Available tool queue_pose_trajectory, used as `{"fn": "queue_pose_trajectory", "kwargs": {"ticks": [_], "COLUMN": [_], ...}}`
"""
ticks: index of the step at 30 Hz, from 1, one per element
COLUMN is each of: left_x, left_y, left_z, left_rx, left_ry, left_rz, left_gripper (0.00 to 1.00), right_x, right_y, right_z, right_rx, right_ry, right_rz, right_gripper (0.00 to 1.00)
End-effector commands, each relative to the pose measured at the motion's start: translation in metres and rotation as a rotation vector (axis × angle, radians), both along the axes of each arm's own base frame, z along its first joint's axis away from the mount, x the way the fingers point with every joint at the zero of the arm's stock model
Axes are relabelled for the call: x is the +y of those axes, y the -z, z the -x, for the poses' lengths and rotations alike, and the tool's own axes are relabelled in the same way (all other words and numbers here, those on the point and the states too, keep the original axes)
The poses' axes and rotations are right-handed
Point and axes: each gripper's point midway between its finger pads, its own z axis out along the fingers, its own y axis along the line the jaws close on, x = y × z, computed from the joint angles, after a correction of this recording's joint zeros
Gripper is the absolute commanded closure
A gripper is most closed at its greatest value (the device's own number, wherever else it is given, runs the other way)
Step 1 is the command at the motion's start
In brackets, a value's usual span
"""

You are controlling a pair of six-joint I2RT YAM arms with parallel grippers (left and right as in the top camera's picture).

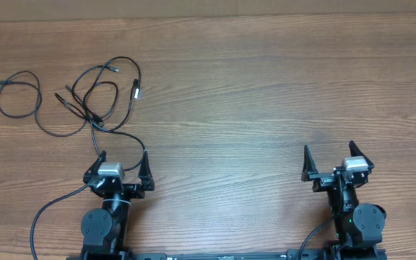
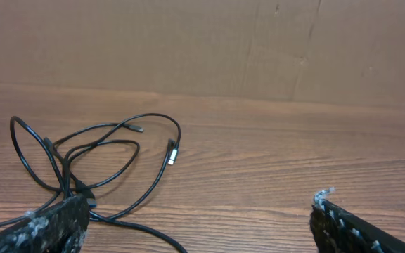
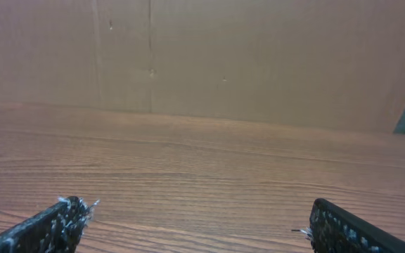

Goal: Untangle cables

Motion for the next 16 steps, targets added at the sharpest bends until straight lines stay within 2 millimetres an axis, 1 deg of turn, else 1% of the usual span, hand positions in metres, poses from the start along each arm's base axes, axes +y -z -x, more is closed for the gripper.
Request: {"fn": "queue_pose_trajectory", "kwargs": {"ticks": [1, 16], "left_x": [-0.0003, -0.0003], "left_y": [-0.0012, -0.0012], "left_z": [0.0003, 0.0003], "left_rx": [-0.009, -0.009], "left_ry": [0.005, 0.005], "left_rz": [-0.010, -0.010], "left_gripper": [0.01, 0.01], "right_x": [-0.0017, -0.0017], "right_y": [0.0019, 0.0019], "right_z": [-0.0002, -0.0002], "right_rx": [-0.003, -0.003], "right_ry": [0.007, 0.007], "right_rz": [0.000, 0.000], "right_gripper": [0.00, 0.00]}}
